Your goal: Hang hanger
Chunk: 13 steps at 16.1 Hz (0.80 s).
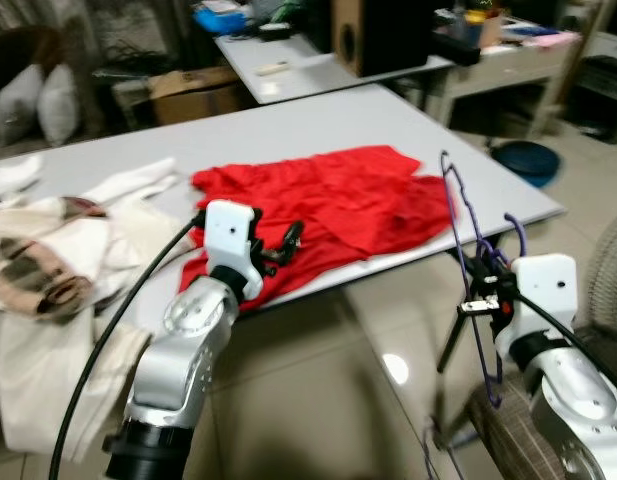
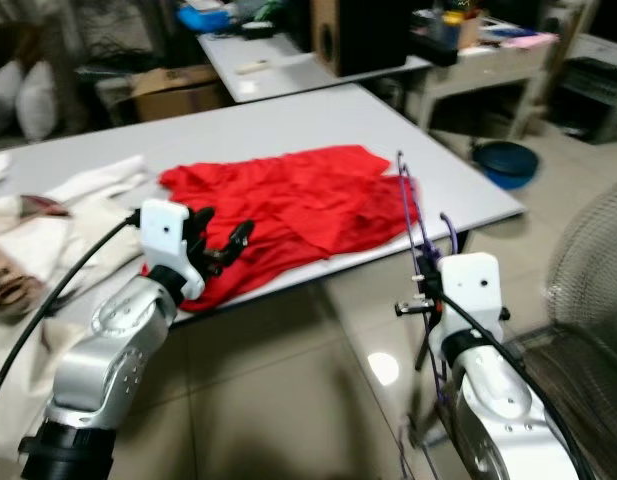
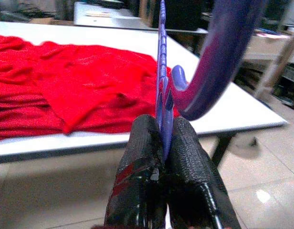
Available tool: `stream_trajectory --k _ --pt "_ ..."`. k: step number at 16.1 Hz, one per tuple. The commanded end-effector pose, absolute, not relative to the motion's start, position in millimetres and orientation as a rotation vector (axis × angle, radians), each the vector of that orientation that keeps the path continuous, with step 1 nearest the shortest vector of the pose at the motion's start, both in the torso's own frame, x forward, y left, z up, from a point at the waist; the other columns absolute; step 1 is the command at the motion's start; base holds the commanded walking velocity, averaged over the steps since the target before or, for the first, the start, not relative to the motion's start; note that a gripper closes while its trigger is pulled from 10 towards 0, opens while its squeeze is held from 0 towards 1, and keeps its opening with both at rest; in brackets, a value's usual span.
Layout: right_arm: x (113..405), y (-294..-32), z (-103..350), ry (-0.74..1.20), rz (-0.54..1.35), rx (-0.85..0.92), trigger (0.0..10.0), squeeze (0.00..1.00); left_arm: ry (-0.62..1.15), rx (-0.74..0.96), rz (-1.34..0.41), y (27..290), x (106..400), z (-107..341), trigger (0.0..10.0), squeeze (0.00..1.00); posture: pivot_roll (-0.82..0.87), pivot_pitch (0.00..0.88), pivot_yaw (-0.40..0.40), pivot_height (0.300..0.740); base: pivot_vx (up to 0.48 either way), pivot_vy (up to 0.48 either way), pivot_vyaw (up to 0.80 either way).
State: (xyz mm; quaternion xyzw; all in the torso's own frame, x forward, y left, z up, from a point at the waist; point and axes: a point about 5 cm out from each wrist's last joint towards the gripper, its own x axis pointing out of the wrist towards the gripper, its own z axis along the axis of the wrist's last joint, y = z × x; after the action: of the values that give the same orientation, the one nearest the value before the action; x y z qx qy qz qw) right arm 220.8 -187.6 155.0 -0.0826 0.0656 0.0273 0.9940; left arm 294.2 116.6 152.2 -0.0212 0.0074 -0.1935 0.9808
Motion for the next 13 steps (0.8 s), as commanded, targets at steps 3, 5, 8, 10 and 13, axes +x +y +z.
stream_trajectory --k 3,5,8,10,13 --pt "222.1 -183.7 156.7 0.109 0.087 -0.171 10.0 0.00 0.018 -0.025 -0.360 125.4 296.1 152.2 10.0 1.00 -0.02 0.024 0.069 0.740 0.320 0.000 -0.27" --pt "222.5 -182.6 156.8 0.106 0.094 -0.173 10.0 0.00 0.019 -0.021 -0.359 126.4 296.5 152.3 10.0 1.00 -0.02 0.023 0.069 0.740 0.324 0.000 0.00" --pt "222.6 -180.5 156.5 0.101 0.098 -0.173 10.0 0.00 0.021 -0.017 -0.360 128.1 296.7 152.2 10.0 1.00 -0.02 0.022 0.073 0.740 0.321 0.000 0.00" --pt "221.8 -180.3 157.9 0.092 0.097 -0.170 10.0 0.00 0.022 0.002 -0.405 127.0 295.8 151.6 10.0 1.00 -0.02 0.019 0.084 0.740 0.150 0.000 0.00" --pt "214.3 -185.3 164.1 0.077 0.164 -0.220 10.0 0.00 0.037 0.092 -0.603 128.2 295.1 147.1 10.0 1.00 -0.03 0.005 0.107 0.740 0.000 0.000 0.00"
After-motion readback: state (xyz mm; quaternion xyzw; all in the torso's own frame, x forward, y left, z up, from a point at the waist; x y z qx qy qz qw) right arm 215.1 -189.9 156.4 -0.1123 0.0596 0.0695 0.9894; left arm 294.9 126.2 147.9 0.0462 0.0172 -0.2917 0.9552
